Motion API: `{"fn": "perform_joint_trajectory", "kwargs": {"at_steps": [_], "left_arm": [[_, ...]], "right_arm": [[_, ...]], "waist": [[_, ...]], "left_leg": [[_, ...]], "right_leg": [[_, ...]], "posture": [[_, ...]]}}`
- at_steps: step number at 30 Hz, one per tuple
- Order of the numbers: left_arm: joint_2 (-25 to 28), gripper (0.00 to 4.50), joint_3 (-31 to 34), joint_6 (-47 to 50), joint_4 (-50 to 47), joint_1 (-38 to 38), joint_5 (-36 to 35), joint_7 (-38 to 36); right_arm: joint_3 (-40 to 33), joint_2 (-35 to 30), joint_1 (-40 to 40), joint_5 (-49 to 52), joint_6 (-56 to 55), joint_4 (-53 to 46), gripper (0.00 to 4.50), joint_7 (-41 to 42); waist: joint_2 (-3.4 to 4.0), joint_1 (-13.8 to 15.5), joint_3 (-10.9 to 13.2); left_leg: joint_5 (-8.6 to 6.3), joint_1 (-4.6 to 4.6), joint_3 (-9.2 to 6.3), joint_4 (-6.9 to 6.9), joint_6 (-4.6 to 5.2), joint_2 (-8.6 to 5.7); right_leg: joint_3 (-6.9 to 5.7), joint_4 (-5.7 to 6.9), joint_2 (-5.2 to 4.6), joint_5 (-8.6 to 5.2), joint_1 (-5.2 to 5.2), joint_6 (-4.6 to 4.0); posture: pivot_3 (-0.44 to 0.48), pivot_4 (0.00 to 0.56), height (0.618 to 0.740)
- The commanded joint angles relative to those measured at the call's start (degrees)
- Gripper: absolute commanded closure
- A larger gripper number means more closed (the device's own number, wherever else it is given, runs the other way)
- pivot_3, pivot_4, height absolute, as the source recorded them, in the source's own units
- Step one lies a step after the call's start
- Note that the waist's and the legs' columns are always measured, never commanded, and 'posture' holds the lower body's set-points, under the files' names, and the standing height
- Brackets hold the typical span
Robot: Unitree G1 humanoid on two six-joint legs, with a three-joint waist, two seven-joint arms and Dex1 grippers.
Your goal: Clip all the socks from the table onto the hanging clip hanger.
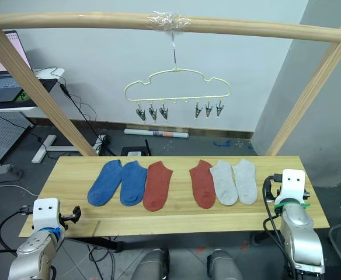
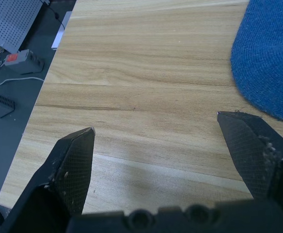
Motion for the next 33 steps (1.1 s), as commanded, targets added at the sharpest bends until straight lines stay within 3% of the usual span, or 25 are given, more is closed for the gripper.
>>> {"fn": "perform_joint_trajectory", "kwargs": {"at_steps": [1,12,16,19,23,26,29,33], "left_arm": [[0.9,0.02,1.3,-0.6,-1.2,-0.6,0.7,1.3],[-2.2,0.02,0.8,1.3,-16.6,1.4,-1.1,2.3],[-3.0,0.02,-1.7,2.0,-27.7,3.9,-3.2,-1.6],[-3.3,0.02,-5.6,1.9,-34.4,0.2,-6.3,-5.8],[-4.8,0.02,-8.5,2.8,-35.3,-7.0,-7.9,-6.4],[-5.3,0.02,-11.4,1.1,-33.7,-11.1,-5.7,-6.5],[-6.8,0.59,-12.0,-1.5,-31.2,-13.9,-5.6,-6.6],[-7.2,1.74,-12.1,-2.8,-27.3,-17.4,-5.4,-7.1]], "right_arm": [[-1.1,-0.9,-2.3,-0.7,-2.2,0.9,0.0,-0.4],[-0.5,-3.5,-8.6,0.9,-5.7,7.3,0.0,3.1],[2.1,-6.6,-10.9,2.9,-8.1,7.9,0.0,10.9],[4.9,-9.6,-14.4,6.8,-11.3,8.6,0.0,21.5],[7.6,-10.4,-19.3,13.3,-12.6,7.2,0.0,32.4],[10.4,-10.1,-23.2,15.5,-12.3,6.6,0.0,36.7],[12.5,-8.2,-27.2,18.2,-11.1,5.2,0.0,38.6],[13.9,-6.3,-30.6,20.3,-9.7,3.9,0.0,38.8]], "waist": [[-0.02,0.0,-0.2],[-0.36,0.5,-0.7],[-0.33,0.3,-0.7],[-0.28,0.5,-0.7],[-0.25,1.0,-0.6],[-0.24,1.0,-0.6],[-0.24,1.0,-0.6],[-0.2,1.1,-0.5]], "left_leg": [[0.0,0.0,0.0,0.0,0.0,0.0],[0.15,-0.01,0.09,0.0,0.24,-0.04],[0.15,-0.01,0.1,0.0,0.24,-0.02],[0.16,0.0,0.07,0.02,0.25,-0.03],[0.19,0.02,0.12,0.23,0.3,-0.13],[0.2,0.01,0.19,0.28,0.32,-0.19],[0.18,0.0,0.19,0.27,0.3,-0.2],[0.17,-0.02,-0.02,0.26,0.28,-0.08]], "right_leg": [[0.0,0.0,0.0,0.0,0.0,0.0],[0.02,-0.01,0.01,0.28,0.02,0.45],[0.04,0.03,0.07,0.27,0.0,0.45],[0.04,0.06,0.08,0.21,0.02,0.32],[0.01,0.13,0.24,0.17,0.14,0.22],[0.06,0.14,0.39,0.38,0.15,0.6],[0.07,0.14,0.52,0.4,0.12,0.66],[0.01,0.23,0.78,0.41,0.1,0.67]], "posture": [[0.076,0.088,0.74],[0.072,0.1,0.74],[0.064,0.113,0.74],[0.055,0.124,0.74],[0.048,0.125,0.74],[0.039,0.125,0.74],[0.037,0.131,0.74],[0.035,0.152,0.74]]}}
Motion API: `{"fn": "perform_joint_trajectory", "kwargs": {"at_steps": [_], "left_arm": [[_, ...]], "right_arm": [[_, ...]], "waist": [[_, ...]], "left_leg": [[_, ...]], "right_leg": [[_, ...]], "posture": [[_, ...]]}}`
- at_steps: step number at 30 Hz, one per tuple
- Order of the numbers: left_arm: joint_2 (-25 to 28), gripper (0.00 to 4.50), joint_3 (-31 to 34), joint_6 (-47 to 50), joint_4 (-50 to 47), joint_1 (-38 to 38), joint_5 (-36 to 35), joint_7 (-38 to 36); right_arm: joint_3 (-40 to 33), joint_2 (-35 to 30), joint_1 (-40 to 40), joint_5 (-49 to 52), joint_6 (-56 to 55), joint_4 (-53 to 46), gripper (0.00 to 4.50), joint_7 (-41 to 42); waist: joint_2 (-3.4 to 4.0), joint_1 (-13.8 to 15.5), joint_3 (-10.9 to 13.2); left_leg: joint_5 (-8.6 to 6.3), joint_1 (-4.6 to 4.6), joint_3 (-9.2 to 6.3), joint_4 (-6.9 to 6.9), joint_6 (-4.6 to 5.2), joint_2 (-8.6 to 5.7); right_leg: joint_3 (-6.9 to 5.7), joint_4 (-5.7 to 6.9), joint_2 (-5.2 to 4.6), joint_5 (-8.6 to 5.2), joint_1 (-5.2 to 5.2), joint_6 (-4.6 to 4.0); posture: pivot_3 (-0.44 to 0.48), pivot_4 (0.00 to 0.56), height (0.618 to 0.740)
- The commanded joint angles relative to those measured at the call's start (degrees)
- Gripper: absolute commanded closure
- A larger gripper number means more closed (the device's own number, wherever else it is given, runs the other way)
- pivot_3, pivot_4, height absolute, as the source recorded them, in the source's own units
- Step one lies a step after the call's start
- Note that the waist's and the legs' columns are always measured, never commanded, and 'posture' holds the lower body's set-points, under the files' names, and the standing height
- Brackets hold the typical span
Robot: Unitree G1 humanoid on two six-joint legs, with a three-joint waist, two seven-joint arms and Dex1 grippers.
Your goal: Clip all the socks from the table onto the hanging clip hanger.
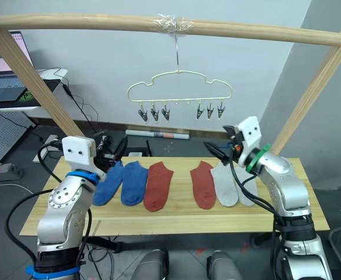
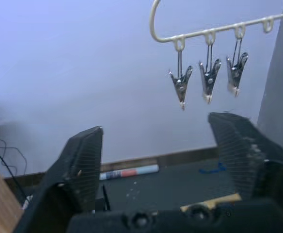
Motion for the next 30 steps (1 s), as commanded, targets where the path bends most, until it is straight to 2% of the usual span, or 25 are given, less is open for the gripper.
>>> {"fn": "perform_joint_trajectory", "kwargs": {"at_steps": [1,6,10,17,23,30], "left_arm": [[0.3,1.74,0.1,-2.7,2.2,-2.9,0.4,-1.1],[-1.1,1.74,-0.9,-4.6,7.2,-7.3,0.8,-1.8],[-2.0,2.59,-1.1,-5.4,10.2,-10.5,0.9,-1.8],[-3.4,2.59,-2.4,-6.1,12.8,-13.0,0.9,-2.6],[-4.9,2.59,-2.3,-8.7,18.5,-17.7,1.5,-1.9],[-5.2,2.59,-1.8,-12.2,24.6,-21.7,2.3,-1.8]], "right_arm": [[0.7,0.7,-2.5,1.5,0.2,-2.5,0.0,0.3],[2.1,2.3,-4.8,1.2,-0.5,-1.2,0.0,0.3],[2.9,3.3,-6.6,1.9,0.3,-1.2,0.0,0.5],[4.1,4.3,-8.0,3.9,2.0,-2.1,0.0,2.1],[5.3,4.6,-9.3,5.4,2.2,-2.3,0.0,4.5],[5.2,5.5,-11.4,6.3,3.1,-3.2,0.0,3.5]], "waist": [[0.01,0.1,0.0],[0.13,0.1,0.7],[0.17,0.2,1.7],[0.24,0.2,2.5],[0.25,0.2,3.4],[0.26,0.0,3.8]], "left_leg": [[0.0,0.0,-0.03,0.0,0.0,0.01],[0.0,0.01,0.03,0.06,0.0,-0.01],[0.01,-0.01,0.03,0.12,0.01,-0.01],[-0.02,-0.1,-0.08,0.02,-0.02,0.0],[-0.02,-0.13,-0.11,0.04,-0.02,-0.01],[-0.02,-0.17,-0.13,0.05,-0.03,-0.01]], "right_leg": [[-0.02,0.01,0.01,0.0,0.0,0.0],[0.06,-0.01,-0.02,0.0,0.05,-0.01],[0.07,0.01,-0.03,0.01,0.05,-0.01],[-0.05,0.02,-0.02,0.04,-0.03,-0.04],[-0.07,0.03,0.0,0.02,-0.04,0.04],[-0.1,0.0,-0.01,0.05,-0.07,0.13]], "posture": [[0.028,0.164,0.74],[0.033,0.201,0.74],[0.038,0.22,0.74],[0.038,0.237,0.74],[0.021,0.244,0.74],[0.007,0.253,0.74]]}}
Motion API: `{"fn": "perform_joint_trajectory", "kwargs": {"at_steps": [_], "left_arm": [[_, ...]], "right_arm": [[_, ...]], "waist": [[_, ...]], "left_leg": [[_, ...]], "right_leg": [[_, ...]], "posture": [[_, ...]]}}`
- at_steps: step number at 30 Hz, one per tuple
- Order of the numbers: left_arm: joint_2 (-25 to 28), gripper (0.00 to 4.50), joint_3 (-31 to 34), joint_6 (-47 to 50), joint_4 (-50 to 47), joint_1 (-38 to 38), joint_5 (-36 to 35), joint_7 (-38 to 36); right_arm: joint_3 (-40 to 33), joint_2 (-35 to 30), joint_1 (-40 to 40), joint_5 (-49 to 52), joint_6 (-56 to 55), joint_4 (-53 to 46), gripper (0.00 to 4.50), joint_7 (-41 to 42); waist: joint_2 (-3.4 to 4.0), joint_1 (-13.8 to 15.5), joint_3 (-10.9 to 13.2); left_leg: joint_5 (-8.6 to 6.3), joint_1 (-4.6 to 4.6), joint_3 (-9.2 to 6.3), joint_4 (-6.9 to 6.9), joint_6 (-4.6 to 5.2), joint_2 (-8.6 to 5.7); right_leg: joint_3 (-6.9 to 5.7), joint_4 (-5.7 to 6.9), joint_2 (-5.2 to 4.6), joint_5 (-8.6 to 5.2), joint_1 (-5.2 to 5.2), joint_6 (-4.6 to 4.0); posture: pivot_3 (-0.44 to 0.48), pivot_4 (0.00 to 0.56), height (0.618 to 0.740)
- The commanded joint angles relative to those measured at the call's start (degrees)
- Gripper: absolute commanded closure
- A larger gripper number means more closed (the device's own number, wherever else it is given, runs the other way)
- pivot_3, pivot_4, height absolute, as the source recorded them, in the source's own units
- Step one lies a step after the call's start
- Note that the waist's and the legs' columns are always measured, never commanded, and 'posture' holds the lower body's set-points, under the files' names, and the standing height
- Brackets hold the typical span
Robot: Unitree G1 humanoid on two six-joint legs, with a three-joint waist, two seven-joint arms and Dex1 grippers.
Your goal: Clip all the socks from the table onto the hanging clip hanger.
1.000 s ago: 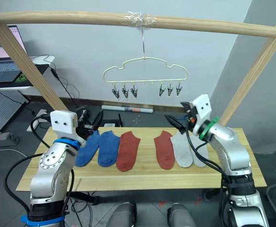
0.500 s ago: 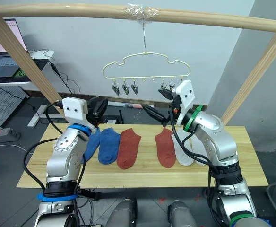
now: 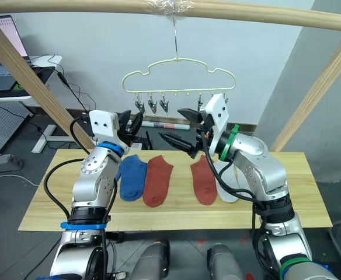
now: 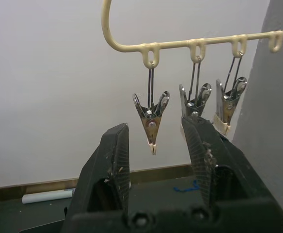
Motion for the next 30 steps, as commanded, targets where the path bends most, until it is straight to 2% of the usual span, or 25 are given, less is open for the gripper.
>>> {"fn": "perform_joint_trajectory", "kwargs": {"at_steps": [1,10,30], "left_arm": [[-0.2,2.59,0.6,-2.8,1.5,-2.8,0.4,0.4],[-0.4,2.59,0.3,-5.1,5.3,-5.4,0.6,-0.2],[-0.1,2.59,1.0,-8.3,10.1,-9.5,0.5,-0.2]], "right_arm": [[-0.4,0.4,-1.3,1.7,0.5,-3.2,0.0,-0.3],[-0.9,0.9,-2.5,2.8,2.2,-4.7,0.0,-1.2],[-1.1,1.7,-4.2,4.6,3.7,-4.7,0.0,-2.4]], "waist": [[-0.02,0.0,0.2],[0.0,-0.4,1.2],[0.0,-1.4,1.7]], "left_leg": [[0.0,-0.01,-0.03,0.0,0.0,0.01],[0.0,-0.13,-0.02,0.0,0.0,0.0],[-0.01,-0.44,-0.12,0.0,-0.03,-0.01]], "right_leg": [[-0.02,0.0,0.0,0.0,0.0,-0.01],[-0.02,-0.01,-0.02,0.02,-0.09,0.02],[-0.12,0.0,-0.02,0.04,-0.35,0.07]], "posture": [[-0.001,0.26,0.74],[-0.016,0.27,0.74],[-0.015,0.279,0.74]]}}
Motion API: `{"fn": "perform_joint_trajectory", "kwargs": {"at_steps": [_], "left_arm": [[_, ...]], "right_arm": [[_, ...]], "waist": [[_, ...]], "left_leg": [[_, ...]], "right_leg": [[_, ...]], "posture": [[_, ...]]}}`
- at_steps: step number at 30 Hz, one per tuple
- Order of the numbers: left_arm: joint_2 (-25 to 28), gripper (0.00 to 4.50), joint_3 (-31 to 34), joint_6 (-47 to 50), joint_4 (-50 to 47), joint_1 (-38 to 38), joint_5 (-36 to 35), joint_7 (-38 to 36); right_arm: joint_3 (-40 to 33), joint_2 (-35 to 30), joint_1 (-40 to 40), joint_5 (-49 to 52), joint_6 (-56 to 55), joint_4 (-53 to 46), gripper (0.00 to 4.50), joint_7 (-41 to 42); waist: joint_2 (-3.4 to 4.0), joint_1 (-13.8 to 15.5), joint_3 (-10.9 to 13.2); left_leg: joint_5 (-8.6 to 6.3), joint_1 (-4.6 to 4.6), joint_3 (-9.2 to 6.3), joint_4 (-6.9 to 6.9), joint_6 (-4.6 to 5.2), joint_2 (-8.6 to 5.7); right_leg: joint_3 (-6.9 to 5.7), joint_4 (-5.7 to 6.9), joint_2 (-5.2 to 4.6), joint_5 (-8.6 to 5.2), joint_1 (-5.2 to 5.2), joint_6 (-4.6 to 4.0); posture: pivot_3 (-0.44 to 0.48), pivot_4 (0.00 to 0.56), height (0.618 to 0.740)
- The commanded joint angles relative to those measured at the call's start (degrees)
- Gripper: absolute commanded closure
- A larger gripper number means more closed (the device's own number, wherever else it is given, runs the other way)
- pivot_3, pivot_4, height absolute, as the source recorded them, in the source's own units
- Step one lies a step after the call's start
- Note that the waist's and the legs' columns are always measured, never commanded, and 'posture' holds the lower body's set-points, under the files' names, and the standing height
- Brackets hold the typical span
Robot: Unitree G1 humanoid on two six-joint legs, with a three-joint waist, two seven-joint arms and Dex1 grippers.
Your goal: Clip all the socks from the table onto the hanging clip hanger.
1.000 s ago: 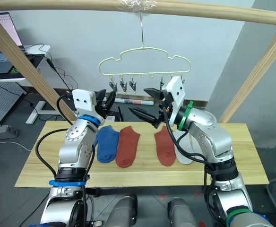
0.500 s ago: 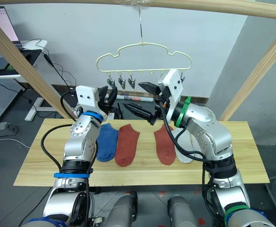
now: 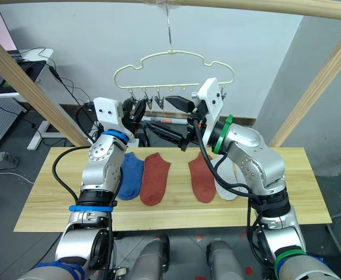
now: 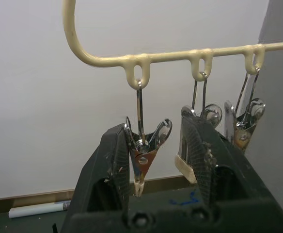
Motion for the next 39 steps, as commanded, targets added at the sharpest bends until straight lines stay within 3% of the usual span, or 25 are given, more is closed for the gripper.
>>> {"fn": "perform_joint_trajectory", "kwargs": {"at_steps": [1,6,25,33,39], "left_arm": [[0.5,2.59,0.9,-2.0,-0.6,-1.3,0.1,0.0],[0.9,2.59,0.8,-2.7,0.1,-1.7,0.6,0.2],[2.1,2.59,1.0,-4.6,1.9,-2.8,1.0,0.0],[2.3,4.25,1.2,-4.9,1.8,-3.9,0.3,-0.8],[3.0,4.31,1.3,-4.7,1.9,-4.0,0.6,-1.3]], "right_arm": [[-0.8,-0.1,-0.4,1.2,-0.1,-2.3,0.0,-0.3],[-0.9,-0.1,-0.4,1.6,0.1,-2.5,0.0,-0.4],[-1.0,-0.2,-0.8,2.0,0.0,-2.3,0.0,-0.9],[-1.4,0.3,-0.3,2.3,0.3,-2.0,0.0,-1.6],[-1.6,0.1,0.9,2.4,1.4,-1.7,0.0,-2.7]], "waist": [[0.0,0.0,0.0],[0.0,0.0,0.0],[0.02,0.0,0.1],[0.01,0.0,0.1],[0.01,0.0,0.1]], "left_leg": [[0.0,-0.12,0.0,0.01,0.0,0.0],[0.01,-0.46,0.08,0.03,-0.01,-0.01],[0.01,-0.47,0.08,0.02,-0.01,0.0],[0.01,-0.48,0.08,0.02,-0.01,-0.01],[0.01,-0.48,0.08,0.02,-0.01,0.0]], "right_leg": [[0.0,0.02,0.0,0.03,-0.12,0.02],[0.07,0.07,0.0,0.19,-0.54,-0.02],[0.06,0.08,0.0,0.2,-0.56,-0.02],[0.06,0.08,0.0,0.2,-0.56,-0.03],[0.05,0.08,0.01,0.2,-0.56,-0.03]], "posture": [[-0.015,0.279,0.74],[-0.015,0.284,0.74],[-0.011,0.278,0.74],[-0.006,0.278,0.74],[-0.007,0.276,0.74]]}}
